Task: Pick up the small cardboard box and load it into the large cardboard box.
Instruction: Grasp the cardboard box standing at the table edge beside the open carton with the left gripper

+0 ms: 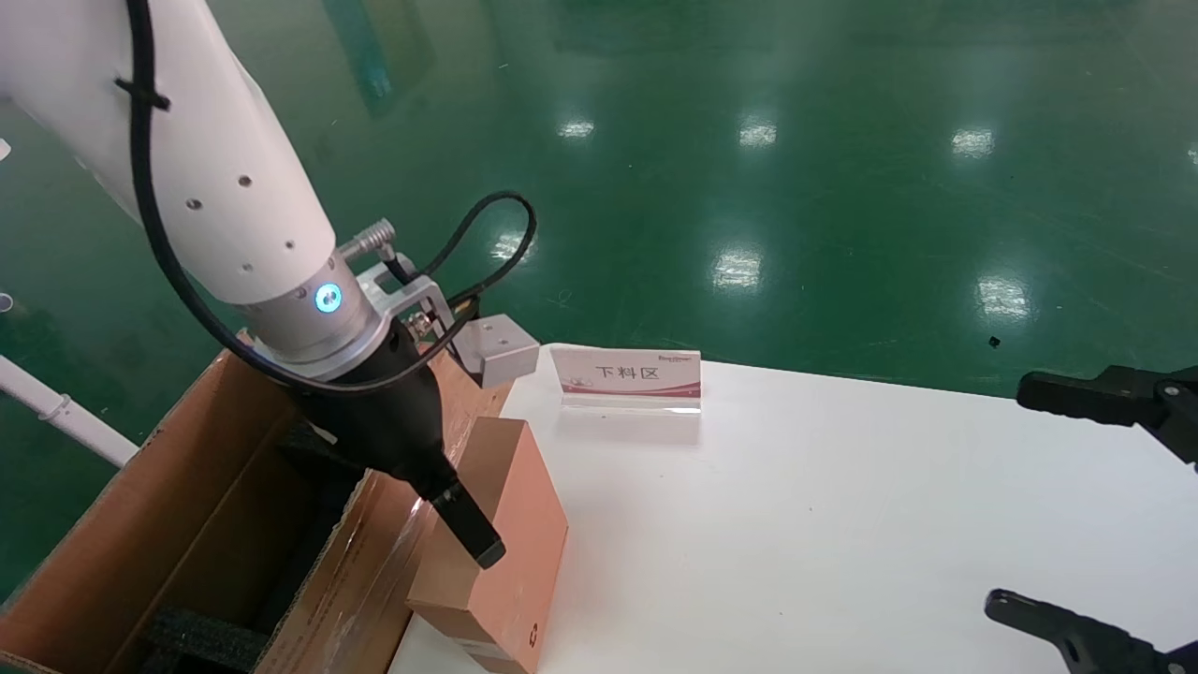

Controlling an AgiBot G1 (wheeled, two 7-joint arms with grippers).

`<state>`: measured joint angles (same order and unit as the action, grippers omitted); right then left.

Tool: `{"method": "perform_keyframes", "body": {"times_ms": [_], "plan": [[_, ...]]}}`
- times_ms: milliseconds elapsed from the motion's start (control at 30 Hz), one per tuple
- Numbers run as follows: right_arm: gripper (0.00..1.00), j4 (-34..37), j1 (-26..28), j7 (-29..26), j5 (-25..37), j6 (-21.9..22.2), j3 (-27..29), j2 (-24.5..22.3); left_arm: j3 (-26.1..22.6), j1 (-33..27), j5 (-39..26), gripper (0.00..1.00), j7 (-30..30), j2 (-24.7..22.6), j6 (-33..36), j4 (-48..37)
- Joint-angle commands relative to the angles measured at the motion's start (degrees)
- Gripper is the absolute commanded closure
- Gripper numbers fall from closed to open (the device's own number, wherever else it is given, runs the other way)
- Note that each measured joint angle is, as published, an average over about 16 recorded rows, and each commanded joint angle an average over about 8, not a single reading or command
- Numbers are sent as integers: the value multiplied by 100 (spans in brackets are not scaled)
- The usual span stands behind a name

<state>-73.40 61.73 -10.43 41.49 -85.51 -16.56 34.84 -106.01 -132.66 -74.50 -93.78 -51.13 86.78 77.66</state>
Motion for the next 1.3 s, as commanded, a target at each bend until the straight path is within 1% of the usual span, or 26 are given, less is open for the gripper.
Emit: {"method": "perform_keyframes", "body": {"times_ms": [33,367,700,733,967,1000,1300], "plan": [[0,0,0,0,0,0,-1,0,-58,38,0,0,-5,5,-51,-2],[0,0,1,2,-3,2,-4,-2,-165,273,-96,0,36,109,-325,-17],[0,2,0,4,-5,3,-7,-3,-218,357,-123,0,78,145,-408,-22],[0,2,0,4,-5,4,-7,-3,-217,359,-124,13,78,145,-409,-23],[87,2,0,4,-5,4,-7,-3,-208,352,-124,100,76,142,-400,-25],[100,2,0,4,-5,4,-7,-3,-206,351,-124,100,76,142,-398,-25],[100,2,0,3,-5,5,-6,-3,-197,340,-123,100,74,139,-384,-25]]}}
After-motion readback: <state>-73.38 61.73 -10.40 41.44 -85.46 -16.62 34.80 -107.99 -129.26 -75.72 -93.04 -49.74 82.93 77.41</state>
